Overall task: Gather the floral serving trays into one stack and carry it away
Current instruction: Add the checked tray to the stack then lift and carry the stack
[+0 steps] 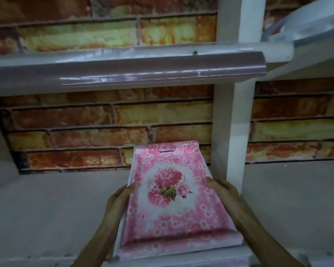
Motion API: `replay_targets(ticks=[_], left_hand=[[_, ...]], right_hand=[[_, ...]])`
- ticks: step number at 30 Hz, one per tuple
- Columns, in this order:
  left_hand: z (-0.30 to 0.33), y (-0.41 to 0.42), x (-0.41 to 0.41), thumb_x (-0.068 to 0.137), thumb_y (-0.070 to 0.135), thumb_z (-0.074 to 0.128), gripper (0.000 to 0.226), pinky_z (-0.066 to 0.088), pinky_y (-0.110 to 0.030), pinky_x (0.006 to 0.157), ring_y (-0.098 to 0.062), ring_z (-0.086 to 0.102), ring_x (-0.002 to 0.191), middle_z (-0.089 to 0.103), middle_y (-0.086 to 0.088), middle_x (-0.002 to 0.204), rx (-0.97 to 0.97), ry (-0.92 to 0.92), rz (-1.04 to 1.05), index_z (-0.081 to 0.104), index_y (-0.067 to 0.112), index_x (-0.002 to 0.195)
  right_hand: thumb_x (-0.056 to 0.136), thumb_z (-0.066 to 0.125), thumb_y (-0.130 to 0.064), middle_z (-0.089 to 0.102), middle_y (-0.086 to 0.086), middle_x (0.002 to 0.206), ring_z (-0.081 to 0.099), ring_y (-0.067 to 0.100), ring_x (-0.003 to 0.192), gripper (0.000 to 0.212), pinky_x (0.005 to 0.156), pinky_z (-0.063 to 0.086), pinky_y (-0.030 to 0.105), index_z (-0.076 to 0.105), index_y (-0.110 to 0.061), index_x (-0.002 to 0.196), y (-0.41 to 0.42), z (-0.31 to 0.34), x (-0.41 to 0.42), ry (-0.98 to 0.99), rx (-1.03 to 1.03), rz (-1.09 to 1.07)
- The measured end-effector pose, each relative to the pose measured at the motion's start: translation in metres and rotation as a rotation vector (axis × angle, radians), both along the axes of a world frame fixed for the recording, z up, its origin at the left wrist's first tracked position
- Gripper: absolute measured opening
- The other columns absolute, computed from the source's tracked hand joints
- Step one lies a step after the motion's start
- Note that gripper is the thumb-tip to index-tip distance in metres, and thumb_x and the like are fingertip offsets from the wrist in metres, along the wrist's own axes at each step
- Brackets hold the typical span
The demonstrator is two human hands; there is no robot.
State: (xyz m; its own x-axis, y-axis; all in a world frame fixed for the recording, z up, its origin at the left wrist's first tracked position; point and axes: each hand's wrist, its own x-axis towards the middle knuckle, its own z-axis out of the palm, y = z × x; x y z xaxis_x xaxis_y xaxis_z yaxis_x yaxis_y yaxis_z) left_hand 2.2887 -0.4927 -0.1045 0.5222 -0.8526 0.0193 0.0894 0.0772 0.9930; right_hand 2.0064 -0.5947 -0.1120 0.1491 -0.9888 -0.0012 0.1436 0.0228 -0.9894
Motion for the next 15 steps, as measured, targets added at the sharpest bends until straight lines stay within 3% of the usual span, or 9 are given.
replay_targets(ticks=[4,7,12,15], left_hand=[[-0.012,-0.025,0.007,0.082,0.030,0.073,0.012,0.053,-0.028,0.067,-0.017,0.072,0.072,0.077,0.000,0.078,0.053,-0.001,0.005,0.076,0.019,0.087],[-0.019,-0.039,0.011,0.080,0.030,0.075,0.015,0.053,-0.028,0.066,-0.018,0.072,0.077,0.076,0.003,0.075,0.080,0.009,0.014,0.077,0.018,0.088],[-0.019,-0.053,0.011,0.082,0.027,0.073,0.008,0.049,-0.026,0.061,-0.013,0.066,0.069,0.074,0.006,0.071,0.086,-0.003,0.008,0.074,0.019,0.081],[-0.017,-0.056,0.010,0.083,0.027,0.072,0.009,0.047,-0.022,0.054,-0.003,0.064,0.055,0.071,0.011,0.056,0.094,-0.013,0.013,0.072,0.019,0.078]], right_hand=[[0.081,0.076,-0.033,0.078,0.009,0.094,0.075,0.028,0.083,0.040,0.082,0.060,0.042,0.068,-0.015,0.116,-0.010,-0.004,-0.002,0.019,0.023,-0.010],[0.079,0.078,-0.034,0.078,0.008,0.090,0.076,0.027,0.079,0.041,0.076,0.060,0.037,0.068,-0.015,0.115,-0.016,-0.006,0.000,0.037,0.043,-0.026],[0.078,0.079,-0.035,0.077,0.007,0.091,0.074,0.024,0.079,0.042,0.069,0.058,0.030,0.068,-0.015,0.113,-0.031,-0.009,0.003,0.078,0.059,-0.077],[0.078,0.078,-0.036,0.076,0.007,0.090,0.074,0.024,0.078,0.038,0.064,0.057,0.028,0.068,-0.017,0.109,-0.035,-0.011,0.004,0.092,0.071,-0.071]])
